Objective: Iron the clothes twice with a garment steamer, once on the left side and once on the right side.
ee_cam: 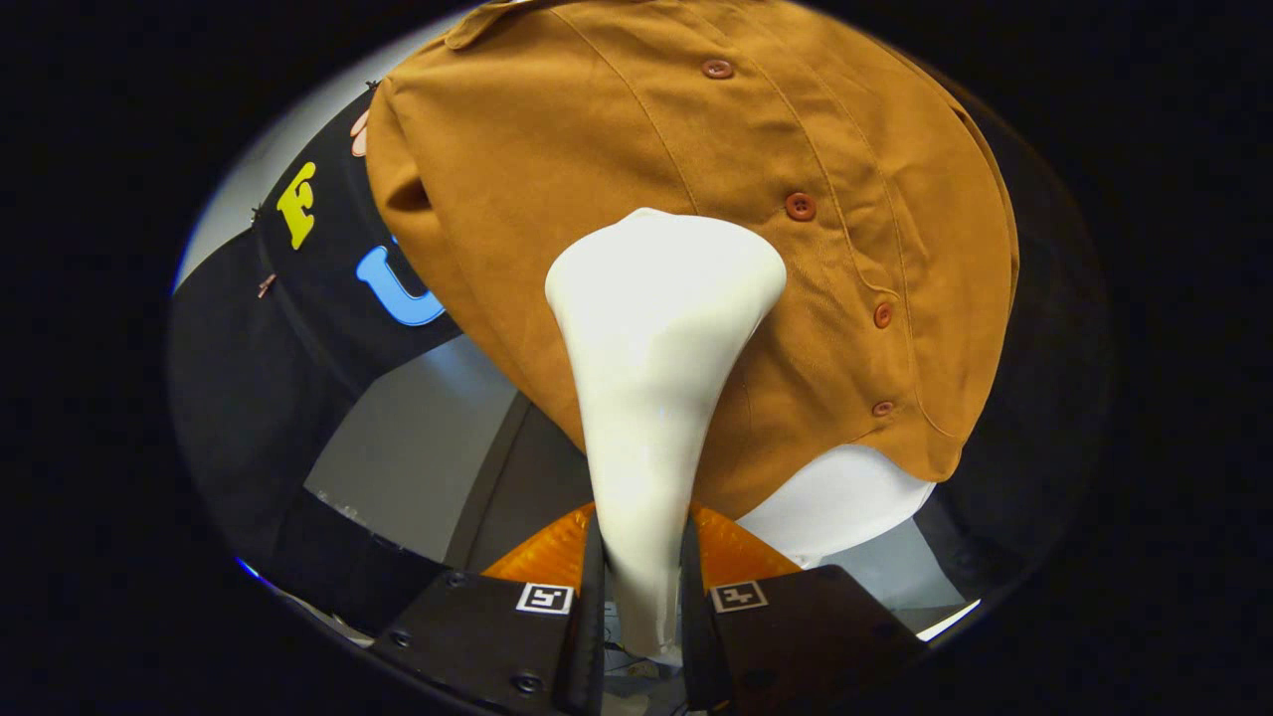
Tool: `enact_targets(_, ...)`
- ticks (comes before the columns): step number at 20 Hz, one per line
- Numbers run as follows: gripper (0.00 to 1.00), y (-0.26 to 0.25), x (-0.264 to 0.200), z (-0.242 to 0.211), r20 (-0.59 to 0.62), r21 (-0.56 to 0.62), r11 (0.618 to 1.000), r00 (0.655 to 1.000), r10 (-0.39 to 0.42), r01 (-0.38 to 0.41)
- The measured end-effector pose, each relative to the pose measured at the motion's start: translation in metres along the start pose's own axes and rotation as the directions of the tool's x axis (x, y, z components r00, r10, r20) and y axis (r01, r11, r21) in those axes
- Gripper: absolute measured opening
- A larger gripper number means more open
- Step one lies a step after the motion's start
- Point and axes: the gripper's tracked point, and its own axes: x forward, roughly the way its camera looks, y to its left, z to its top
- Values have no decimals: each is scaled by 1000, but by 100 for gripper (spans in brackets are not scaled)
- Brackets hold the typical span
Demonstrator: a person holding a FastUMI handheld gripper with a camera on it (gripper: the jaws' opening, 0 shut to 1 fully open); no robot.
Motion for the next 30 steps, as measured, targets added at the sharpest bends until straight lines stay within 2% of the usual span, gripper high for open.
enact_targets(4, 35, -5, -52, 48, 166, -70, 997, 986, -26, 39)
enact_targets(8, 35, -29, -91, 102, 329, -112, 986, 941, -80, 123)
enact_targets(11, 35, -52, -106, 136, 392, -105, 983, 914, -100, 152)
enact_targets(16, 35, -89, -108, 179, 440, -66, 985, 891, -114, 159)
enact_targets(19, 35, -100, -92, 189, 425, -79, 986, 900, -97, 143)
enact_targets(23, 35, -108, -75, 183, 381, -82, 993, 923, -48, 86)
enact_targets(30, 35, -135, -42, 136, 267, -12, 1000, 963, -23, 27)
